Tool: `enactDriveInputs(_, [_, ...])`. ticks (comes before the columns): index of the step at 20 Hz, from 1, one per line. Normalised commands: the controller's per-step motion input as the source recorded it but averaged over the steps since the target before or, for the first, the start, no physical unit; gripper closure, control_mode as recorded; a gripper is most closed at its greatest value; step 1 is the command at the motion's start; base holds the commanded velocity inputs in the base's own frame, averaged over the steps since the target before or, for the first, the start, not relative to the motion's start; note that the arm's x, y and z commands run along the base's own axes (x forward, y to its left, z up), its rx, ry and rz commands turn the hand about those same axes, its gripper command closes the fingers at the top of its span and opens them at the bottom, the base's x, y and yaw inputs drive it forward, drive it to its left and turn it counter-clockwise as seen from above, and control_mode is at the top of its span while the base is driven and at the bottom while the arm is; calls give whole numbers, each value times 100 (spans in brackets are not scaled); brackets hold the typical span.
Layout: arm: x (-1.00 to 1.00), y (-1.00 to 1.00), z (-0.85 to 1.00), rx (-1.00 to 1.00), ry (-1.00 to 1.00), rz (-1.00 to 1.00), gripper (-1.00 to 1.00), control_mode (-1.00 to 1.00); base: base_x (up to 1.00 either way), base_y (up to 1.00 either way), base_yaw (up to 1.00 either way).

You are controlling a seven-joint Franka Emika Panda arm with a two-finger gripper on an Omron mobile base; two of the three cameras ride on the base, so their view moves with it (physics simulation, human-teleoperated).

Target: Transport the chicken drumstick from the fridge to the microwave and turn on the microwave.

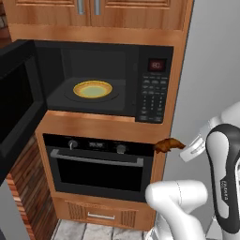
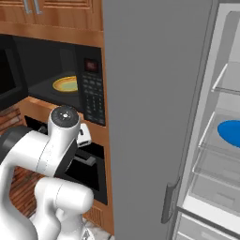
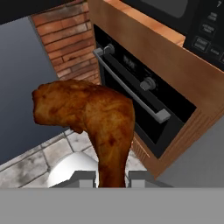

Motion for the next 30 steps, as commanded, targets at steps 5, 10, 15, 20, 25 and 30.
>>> enactDriveInputs(5, [0, 0, 0, 0, 0, 0, 100, 100, 25, 38, 15])
enactDriveInputs(10, [0, 0, 0, 0, 0, 0, 100, 100, 27, 40, 18])
enactDriveInputs(15, [0, 0, 0, 0, 0, 0, 100, 100, 39, 14, 20])
enactDriveInputs(20, [0, 0, 0, 0, 0, 0, 100, 100, 31, 0, 23])
enactDriveInputs(25, [0, 0, 0, 0, 0, 0, 100, 100, 40, 14, 25])
enactDriveInputs(30, [0, 0, 0, 0, 0, 0, 100, 100, 47, 18, 23])
